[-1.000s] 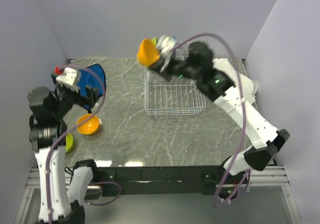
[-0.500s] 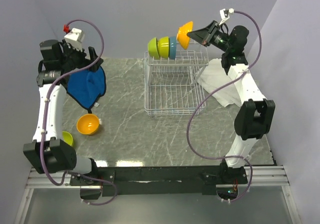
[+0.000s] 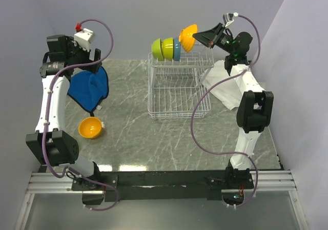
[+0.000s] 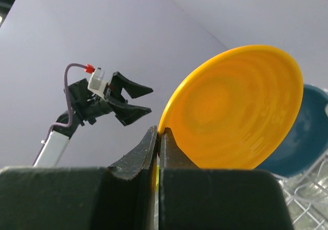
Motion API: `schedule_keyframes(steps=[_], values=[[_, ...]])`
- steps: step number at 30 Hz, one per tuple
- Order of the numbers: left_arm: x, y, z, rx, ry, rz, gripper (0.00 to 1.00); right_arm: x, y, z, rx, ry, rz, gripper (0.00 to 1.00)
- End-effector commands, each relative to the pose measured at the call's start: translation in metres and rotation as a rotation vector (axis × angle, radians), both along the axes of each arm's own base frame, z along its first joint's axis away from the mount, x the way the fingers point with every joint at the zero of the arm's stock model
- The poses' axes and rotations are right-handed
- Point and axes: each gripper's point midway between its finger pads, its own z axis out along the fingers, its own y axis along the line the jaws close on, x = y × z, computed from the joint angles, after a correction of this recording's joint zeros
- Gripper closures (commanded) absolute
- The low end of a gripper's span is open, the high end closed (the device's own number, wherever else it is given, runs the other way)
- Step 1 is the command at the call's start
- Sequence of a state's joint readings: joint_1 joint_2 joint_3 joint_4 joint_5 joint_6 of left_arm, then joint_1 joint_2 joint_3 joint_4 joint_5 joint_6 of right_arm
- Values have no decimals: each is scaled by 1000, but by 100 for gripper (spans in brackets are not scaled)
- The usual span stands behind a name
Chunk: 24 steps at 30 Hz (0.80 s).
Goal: Load the bowls into the dish rack
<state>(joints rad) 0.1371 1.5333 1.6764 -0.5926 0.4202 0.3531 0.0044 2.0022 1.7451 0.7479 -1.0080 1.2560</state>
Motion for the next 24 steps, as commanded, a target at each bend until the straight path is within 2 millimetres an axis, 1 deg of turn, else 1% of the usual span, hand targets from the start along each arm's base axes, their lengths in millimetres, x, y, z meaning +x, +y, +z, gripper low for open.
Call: schedule_keyframes(steps=[1,5,9,13,17,20,24], values=[[-11,-2,-2,129,14,0,3,1,-14,15,4,-85,25,100],[-18,-4,-8,176,39,1,3,11,-22,14,2,-93,15,100],[-25,-1,-18,222,73,1,3,22,-28,5,-3,-81,15,100],[-27,1,-26,257,94,3,3,26,-25,-5,-7,-53,40,100],[-27,2,-32,265,104,15,3,22,-19,-8,-14,-39,73,100],[-27,0,-39,270,115,10,3,20,-13,-12,-19,-30,96,100],[-27,-6,-44,276,125,-6,3,21,-7,-24,-23,6,116,100]])
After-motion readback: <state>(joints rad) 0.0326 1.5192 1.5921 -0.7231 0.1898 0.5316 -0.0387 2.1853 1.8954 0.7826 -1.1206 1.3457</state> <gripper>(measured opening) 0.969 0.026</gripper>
